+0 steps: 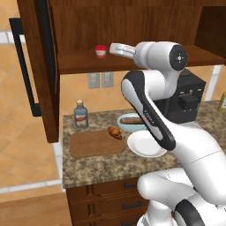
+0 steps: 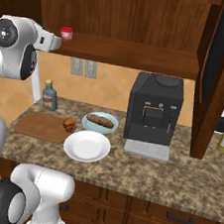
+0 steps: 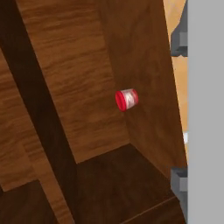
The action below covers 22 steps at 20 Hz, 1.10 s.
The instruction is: From the different types of pastries on the counter, select a croissant and place it on the cutting board. Then retrieve a jar of jam from the cabinet and place it alongside the croissant on the cutting board.
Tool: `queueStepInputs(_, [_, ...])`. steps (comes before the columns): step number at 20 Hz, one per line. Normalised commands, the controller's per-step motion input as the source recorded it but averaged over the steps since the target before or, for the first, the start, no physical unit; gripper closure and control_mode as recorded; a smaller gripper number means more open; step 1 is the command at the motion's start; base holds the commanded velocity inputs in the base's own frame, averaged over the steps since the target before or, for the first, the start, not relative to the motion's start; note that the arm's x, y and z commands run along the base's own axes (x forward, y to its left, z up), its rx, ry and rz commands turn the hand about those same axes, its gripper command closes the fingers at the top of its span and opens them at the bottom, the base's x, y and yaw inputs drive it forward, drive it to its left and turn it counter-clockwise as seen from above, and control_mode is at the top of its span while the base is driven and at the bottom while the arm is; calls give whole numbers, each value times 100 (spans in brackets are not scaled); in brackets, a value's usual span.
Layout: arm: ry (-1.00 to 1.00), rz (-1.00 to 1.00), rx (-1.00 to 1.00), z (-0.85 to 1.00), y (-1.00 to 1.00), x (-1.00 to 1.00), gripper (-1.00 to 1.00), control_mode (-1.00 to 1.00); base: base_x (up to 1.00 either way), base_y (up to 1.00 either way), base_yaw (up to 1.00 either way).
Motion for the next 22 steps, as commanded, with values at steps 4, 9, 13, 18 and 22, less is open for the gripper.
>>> queueStepInputs(4, [1,8,-1,-2,7,13,-100,-100,0,0,0])
queueStepInputs(9, [9,0,-6,23,6,21,-100,-100,0,0,0])
queueStepInputs(13, [20,-6,-21,59,0,9,-100,-100,0,0,0])
queueStepInputs(18, [12,-15,-22,41,0,1,-100,-100,0,0,0])
queueStepInputs(22, [0,0,0,0,0,0,-100,-100,0,0,0])
